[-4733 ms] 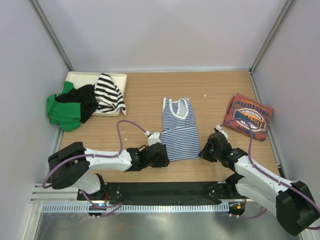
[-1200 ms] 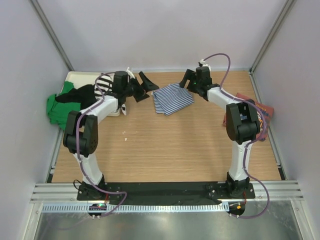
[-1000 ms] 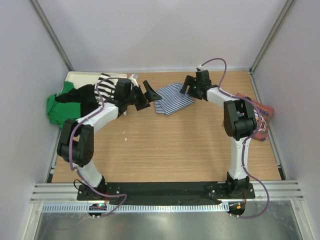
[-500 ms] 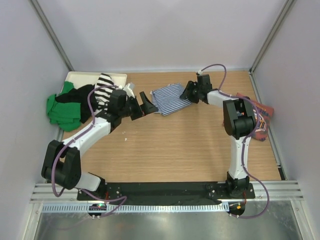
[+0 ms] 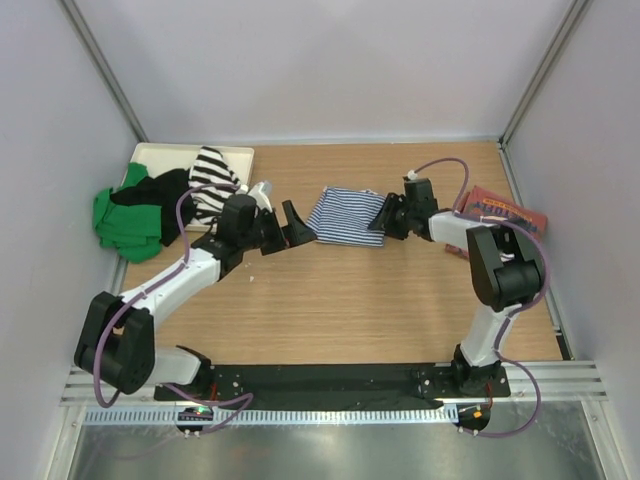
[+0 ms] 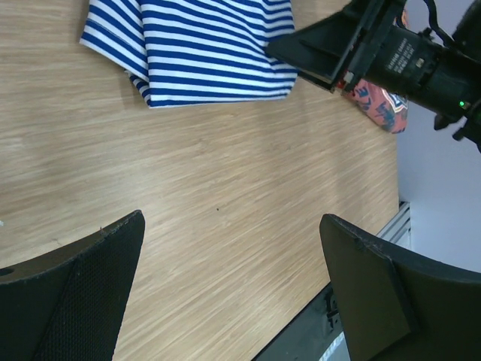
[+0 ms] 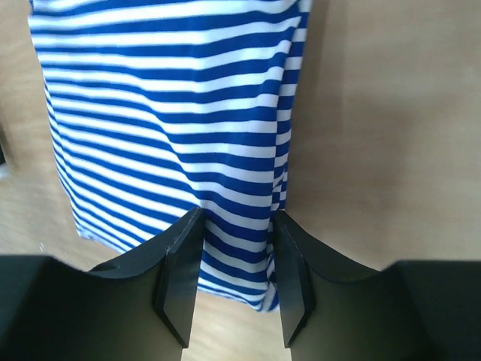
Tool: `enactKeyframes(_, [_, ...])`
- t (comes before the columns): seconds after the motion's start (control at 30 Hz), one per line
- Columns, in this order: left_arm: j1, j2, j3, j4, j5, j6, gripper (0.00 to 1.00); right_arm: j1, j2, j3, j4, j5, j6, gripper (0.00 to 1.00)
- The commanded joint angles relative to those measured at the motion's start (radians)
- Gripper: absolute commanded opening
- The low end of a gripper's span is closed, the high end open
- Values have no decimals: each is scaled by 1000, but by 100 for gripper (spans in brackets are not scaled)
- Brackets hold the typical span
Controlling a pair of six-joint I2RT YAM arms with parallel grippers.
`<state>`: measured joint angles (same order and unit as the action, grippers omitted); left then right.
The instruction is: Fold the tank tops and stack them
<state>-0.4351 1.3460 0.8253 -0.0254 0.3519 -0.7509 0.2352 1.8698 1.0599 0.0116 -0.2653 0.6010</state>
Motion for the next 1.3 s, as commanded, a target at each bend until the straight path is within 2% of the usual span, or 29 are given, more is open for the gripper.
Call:
enactKeyframes(0.0, [-30,-16,-9,1,-48,33,99,39,-132,-107,2,50,14,48])
enactKeyframes(0.13, [-59,16,3,-2,-71,50,99,49,-236,-219,-31,80,5,55])
enactKeyframes(0.23, [-62,71,53,-10,-96,82,99,49,-320,-300,-39,127,3,78])
enactKeyframes(0.37, [-62,183,182,-86,-111,151,100,46,-370,-313,-64,135,5,87])
enactKeyframes(0.47, [-63,257,288,-111,-117,203,100,33,-363,-314,-47,120,29,87])
enactKeyframes(0.6, [-62,443,457,-195,-160,249,100,13,-310,-301,-18,61,77,83])
enactKeyframes(0.7, [-60,556,578,-248,-133,249,100,-3,-262,-291,69,29,117,80])
enactKeyframes(0.93, [-59,734,774,-381,-151,265,98,-20,-156,-242,113,-34,157,64])
enactKeyframes(1.13, [-47,774,787,-380,-97,265,93,-19,-101,-215,117,-57,163,56])
enactKeyframes(1.27, [-42,800,785,-373,-30,256,82,-19,-89,-216,114,-60,163,50])
